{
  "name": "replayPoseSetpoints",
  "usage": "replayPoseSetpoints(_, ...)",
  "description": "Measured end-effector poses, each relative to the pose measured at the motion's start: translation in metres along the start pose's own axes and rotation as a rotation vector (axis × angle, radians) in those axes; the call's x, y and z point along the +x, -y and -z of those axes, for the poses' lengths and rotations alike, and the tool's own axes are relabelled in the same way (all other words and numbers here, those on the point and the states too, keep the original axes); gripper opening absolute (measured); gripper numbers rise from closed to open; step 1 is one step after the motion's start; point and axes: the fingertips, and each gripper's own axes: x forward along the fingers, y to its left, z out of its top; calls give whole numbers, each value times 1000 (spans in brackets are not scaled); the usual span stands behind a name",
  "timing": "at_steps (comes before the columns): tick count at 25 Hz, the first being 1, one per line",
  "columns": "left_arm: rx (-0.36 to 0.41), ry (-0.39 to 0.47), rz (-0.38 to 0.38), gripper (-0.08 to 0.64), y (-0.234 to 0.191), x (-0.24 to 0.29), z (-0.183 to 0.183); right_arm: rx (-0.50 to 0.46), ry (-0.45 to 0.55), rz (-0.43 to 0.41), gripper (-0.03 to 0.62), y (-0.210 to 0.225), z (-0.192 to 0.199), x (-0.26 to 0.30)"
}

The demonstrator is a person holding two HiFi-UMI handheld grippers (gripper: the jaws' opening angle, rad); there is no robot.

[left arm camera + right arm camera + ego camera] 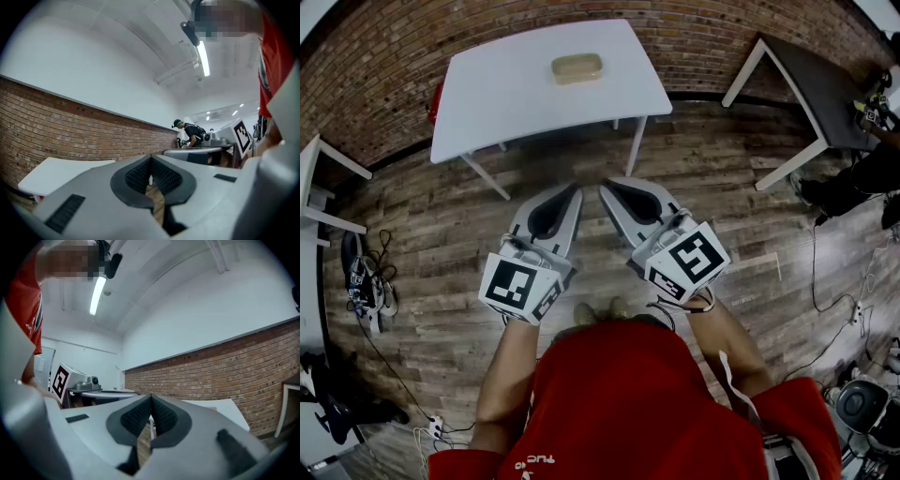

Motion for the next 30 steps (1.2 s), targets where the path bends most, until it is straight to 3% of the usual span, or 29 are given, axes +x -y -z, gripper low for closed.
replayPoseSetpoints(9, -4, 0, -4, 12, -4, 6, 2, -5, -2, -7, 31, 6, 2, 4)
replayPoseSetpoints(14, -6, -1, -13, 12, -9, 9, 2, 43, 11, -30, 31, 10, 0, 6)
replayPoseSetpoints(30, 21, 9, -74, 12, 5, 71, 2, 23, 6, -63, 31, 79, 3, -16)
